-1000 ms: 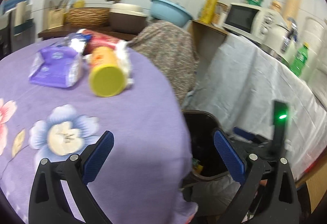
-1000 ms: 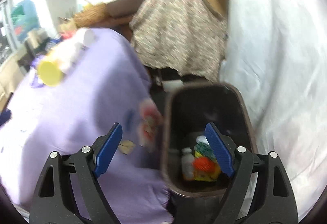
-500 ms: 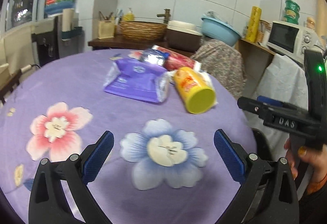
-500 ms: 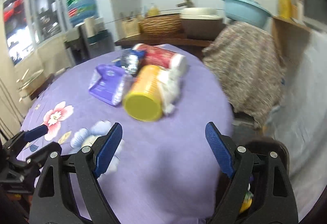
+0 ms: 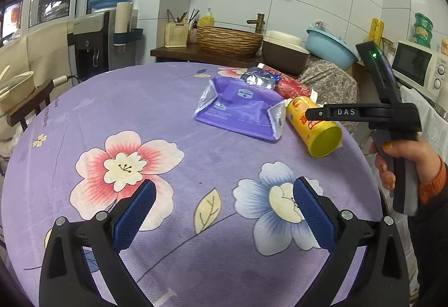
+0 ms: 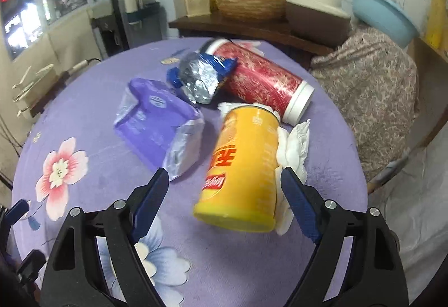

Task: Collect trash
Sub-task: 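Move the right gripper to the yellow chip can and grasp it, then grasp the purple tissue pack with the left gripper while the right holds the can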

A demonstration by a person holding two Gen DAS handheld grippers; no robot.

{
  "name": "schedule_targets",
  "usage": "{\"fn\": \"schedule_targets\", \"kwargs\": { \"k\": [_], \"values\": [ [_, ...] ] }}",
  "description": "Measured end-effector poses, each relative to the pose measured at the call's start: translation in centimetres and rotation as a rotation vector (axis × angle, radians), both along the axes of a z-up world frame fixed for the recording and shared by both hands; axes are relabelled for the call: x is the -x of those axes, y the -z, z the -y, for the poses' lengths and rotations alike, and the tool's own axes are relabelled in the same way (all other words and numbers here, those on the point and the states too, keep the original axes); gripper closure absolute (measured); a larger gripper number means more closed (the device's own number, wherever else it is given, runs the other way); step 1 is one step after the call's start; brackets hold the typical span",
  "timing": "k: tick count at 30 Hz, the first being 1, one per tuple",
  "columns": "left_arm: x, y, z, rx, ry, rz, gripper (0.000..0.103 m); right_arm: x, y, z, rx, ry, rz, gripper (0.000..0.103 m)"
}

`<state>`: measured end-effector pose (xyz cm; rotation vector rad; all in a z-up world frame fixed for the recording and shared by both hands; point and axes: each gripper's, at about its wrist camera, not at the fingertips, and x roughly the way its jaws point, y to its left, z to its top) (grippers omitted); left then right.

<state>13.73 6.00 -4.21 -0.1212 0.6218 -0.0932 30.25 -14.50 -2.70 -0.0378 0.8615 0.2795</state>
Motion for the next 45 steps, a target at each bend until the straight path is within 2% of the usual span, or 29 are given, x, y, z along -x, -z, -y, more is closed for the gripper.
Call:
{"fn": "schedule_targets", "kwargs": {
  "k": [5,7,14,17,20,24,30,38,41,43,45],
  "values": [
    [-0.8,0.1,-0.6,0.017,0.019,-0.021,0.006,-3.2,2.1,0.0,-0.006,0.020,-0.094,0.033],
    [-1.2,-0.4,-0.5,-0.004,0.039,-0.014,0.006,-4.3,2.8,-0.2,-0.022,0.027,-0.129,0.033],
    [-3.5,-0.8,-0.3,-0.092,0.097,-0.019,0.006,-6.2,4.9,-1.2,0.023,0.029,-0.171,0.034],
    [-5.3,-0.2,-1.3,-0.107,0.094,-0.049,0.006,-5.7,4.8,-0.8,-0.011,0.033,-0.159,0.034],
    [-7.3,-0.7,-2.8,-0.089,0.081,-0.064,0.007,-4.3,3.9,-0.7,-0.049,0.006,-0.133,0.035],
    [-11.2,-1.2,-3.7,-0.104,0.073,-0.071,0.015,-2.0,2.5,-1.0,-0.043,-0.016,-0.069,0.035],
    [-17.3,0.1,-2.3,-0.178,0.115,-0.099,0.026,1.4,0.9,-0.9,-0.067,-0.042,-0.012,0.035],
    [-21.6,2.0,-0.6,-0.174,0.166,-0.156,0.032,4.7,-0.1,0.2,-0.085,-0.062,0.040,0.035],
    [-22.4,2.8,-0.5,-0.148,0.173,-0.197,0.053,5.9,0.2,0.5,-0.095,-0.070,0.049,0.035],
    [-22.5,3.2,-0.7,-0.139,0.166,-0.215,0.075,6.9,0.5,1.0,-0.108,-0.060,0.049,0.035],
    [-22.1,3.2,-0.9,-0.134,0.160,-0.208,0.078,7.8,0.7,1.5,-0.127,-0.051,0.048,0.035]
  ]
}}
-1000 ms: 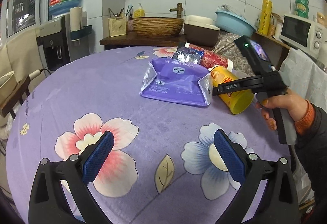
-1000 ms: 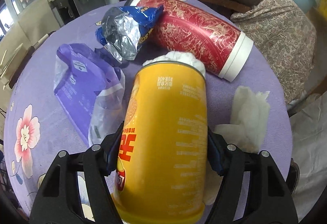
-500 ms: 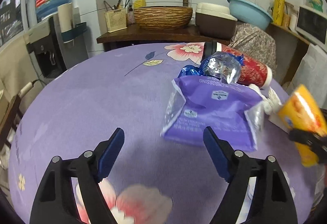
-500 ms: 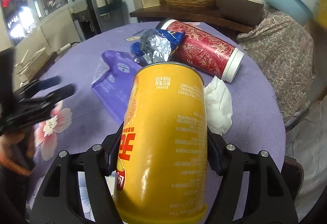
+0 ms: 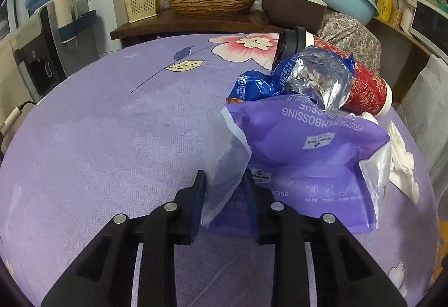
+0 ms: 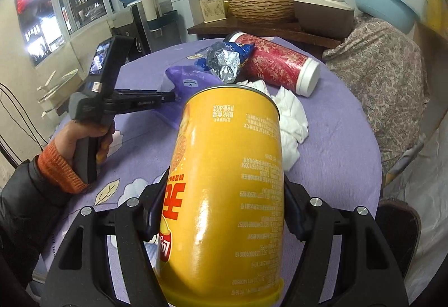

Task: Collect trash
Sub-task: 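Grasp the purple tissue pack with the left gripper while the right holds the can, then carry the can and tissue pack with both grippers to the bin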

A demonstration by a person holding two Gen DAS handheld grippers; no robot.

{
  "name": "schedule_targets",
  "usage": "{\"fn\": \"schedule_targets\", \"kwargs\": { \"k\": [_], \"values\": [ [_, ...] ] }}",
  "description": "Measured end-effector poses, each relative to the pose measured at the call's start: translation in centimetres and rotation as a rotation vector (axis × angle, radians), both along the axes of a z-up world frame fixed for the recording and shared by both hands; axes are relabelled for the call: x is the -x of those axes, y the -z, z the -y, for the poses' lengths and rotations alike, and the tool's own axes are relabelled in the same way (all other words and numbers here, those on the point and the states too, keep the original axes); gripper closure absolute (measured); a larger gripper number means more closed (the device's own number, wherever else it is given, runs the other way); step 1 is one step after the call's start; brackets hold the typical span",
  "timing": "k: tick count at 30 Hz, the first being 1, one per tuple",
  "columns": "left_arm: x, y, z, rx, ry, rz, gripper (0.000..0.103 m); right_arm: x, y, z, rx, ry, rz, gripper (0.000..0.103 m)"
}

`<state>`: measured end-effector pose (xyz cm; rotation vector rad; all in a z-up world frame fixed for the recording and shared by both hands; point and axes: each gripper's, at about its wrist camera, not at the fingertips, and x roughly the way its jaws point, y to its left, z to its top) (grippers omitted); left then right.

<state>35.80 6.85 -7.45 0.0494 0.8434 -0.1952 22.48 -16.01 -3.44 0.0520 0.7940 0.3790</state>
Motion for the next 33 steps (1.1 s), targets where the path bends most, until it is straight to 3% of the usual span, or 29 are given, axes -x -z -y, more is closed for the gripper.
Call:
{"fn": "schedule_targets", "kwargs": {
  "k": [6,10,17,24,33],
  "values": [
    [2.5,-0.9,0.3,-0.003,0.001,0.045,0.089,2.5,0.9,1.3,-0.022,0.020,0.013,0.035],
    [5.2,-1.8,0.5,-0.019,0.013,0.089,0.089,3.4,1.3,1.8,-0.031,0.027,0.018,0.035],
    [10.9,-3.5,-0.5,0.056,-0.019,0.126,0.089,4.6,2.0,2.7,-0.056,0.052,0.018,0.035],
    [16.8,-4.1,0.1,0.029,-0.048,0.202,0.089,6.5,2.3,3.9,-0.056,0.085,0.043,0.035],
    [21.4,-3.5,1.8,0.022,-0.082,0.219,0.089,9.7,3.1,6.6,-0.044,0.149,0.073,0.035]
  ]
}}
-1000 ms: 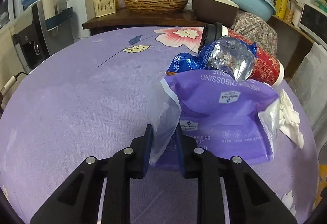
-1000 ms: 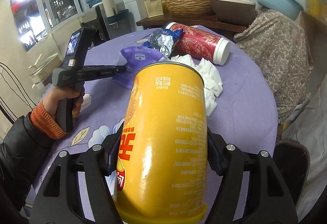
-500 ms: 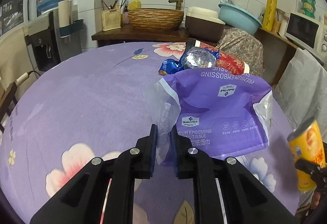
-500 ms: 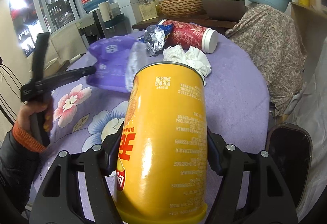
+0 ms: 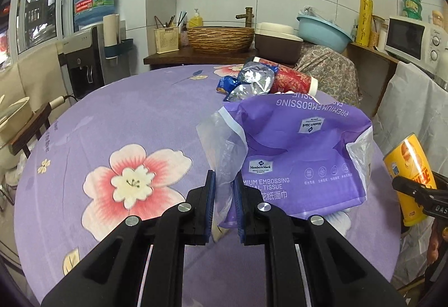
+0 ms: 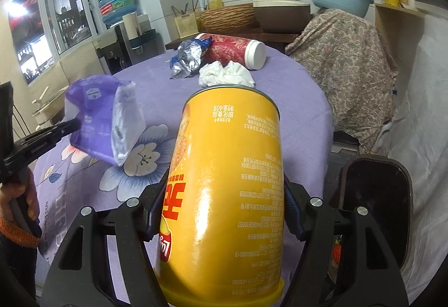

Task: Collect trash
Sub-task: 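Carry the can and tissue pack with both grippers to the bin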

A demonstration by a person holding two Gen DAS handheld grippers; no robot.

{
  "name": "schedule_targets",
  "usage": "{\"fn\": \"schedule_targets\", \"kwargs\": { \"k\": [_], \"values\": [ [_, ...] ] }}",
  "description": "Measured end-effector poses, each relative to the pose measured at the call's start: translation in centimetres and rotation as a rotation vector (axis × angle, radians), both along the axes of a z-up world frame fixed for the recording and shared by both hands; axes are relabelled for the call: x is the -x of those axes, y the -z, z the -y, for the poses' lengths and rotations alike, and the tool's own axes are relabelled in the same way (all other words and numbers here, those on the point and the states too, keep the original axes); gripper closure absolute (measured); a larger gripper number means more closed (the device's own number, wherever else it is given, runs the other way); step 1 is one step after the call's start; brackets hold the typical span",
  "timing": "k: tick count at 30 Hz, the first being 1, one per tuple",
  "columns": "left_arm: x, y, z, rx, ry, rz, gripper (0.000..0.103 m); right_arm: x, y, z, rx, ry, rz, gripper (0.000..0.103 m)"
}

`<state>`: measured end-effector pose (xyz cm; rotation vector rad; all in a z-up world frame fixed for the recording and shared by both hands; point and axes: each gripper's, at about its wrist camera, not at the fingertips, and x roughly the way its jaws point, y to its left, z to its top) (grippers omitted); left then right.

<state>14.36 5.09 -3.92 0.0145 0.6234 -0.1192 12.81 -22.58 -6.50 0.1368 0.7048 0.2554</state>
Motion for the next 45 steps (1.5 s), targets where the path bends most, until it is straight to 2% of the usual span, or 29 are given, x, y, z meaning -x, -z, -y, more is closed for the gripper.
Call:
{"fn": "schedule_targets", "kwargs": {
  "k": [9,19,31,36,45],
  "values": [
    [3.0,-1.0,3.4,0.022,0.060,0.037,0.089,2.4,-0.1,3.6,-0.030,0.082,0.019,0.035],
    [2.5,-0.4,12.5,-0.033,0.266,0.021,0.089,5.9,-0.2,11.4,-0.015,0.284,0.041,0.035],
    [1.8,0.5,24.9,-0.128,0.523,0.007,0.089,9.8,-0.2,19.6,0.053,0.511,0.058,0.035],
    [1.3,2.1,30.7,-0.190,0.629,-0.019,0.089,11.5,-0.1,22.0,0.066,0.577,0.058,0.035],
    [-0.2,5.5,38.1,-0.305,0.701,-0.066,0.089,13.9,0.7,24.7,0.078,0.652,0.033,0.035]
  ]
}}
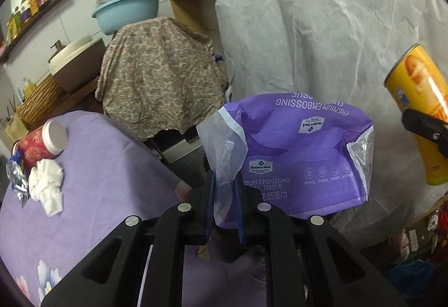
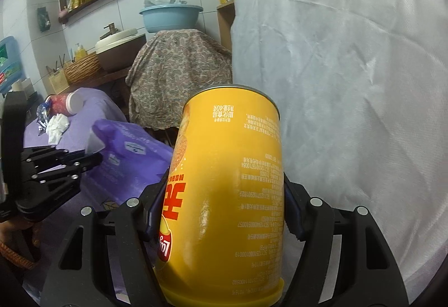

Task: Collect trash
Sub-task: 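Carry the can and tissue pack with both grippers to the bin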

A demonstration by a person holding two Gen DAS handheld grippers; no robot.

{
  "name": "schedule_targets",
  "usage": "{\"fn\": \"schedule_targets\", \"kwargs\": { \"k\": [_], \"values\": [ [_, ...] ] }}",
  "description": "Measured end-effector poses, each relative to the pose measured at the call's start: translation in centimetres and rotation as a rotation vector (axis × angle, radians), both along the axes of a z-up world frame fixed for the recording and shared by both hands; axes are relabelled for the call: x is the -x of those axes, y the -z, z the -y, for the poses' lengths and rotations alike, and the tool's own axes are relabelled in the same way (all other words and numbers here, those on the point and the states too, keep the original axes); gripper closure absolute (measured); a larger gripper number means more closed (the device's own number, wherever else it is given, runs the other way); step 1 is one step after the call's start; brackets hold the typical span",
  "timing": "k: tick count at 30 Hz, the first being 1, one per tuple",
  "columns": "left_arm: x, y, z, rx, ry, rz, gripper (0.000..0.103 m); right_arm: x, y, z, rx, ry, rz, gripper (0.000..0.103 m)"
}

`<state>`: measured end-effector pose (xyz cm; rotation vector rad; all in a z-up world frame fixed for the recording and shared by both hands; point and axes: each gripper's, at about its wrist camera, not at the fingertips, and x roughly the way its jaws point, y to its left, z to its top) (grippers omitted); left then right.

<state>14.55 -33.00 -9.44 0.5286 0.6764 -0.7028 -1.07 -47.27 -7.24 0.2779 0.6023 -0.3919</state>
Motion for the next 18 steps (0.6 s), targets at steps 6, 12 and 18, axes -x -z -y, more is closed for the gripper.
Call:
{"fn": "schedule_targets", "kwargs": {
  "k": [6,12,18],
  "values": [
    [-1.0,3.1,3.4,-0.107,0.006,0.008,0.086,0.6,0.4,0.8,-0.005,0.024,-0.003,0.035],
    [-1.5,4.7,3.8,-0.164,-0.021,0.026,0.055,0.7,1.0,1.0,-0.017,0.026,-0.014,0.035],
    [-1.4,3.2,2.2,-0.069,-0.055,0.006,0.028,-0.1,2.2,0.5,-0.037,0.001,-0.037,0.035]
  ]
}}
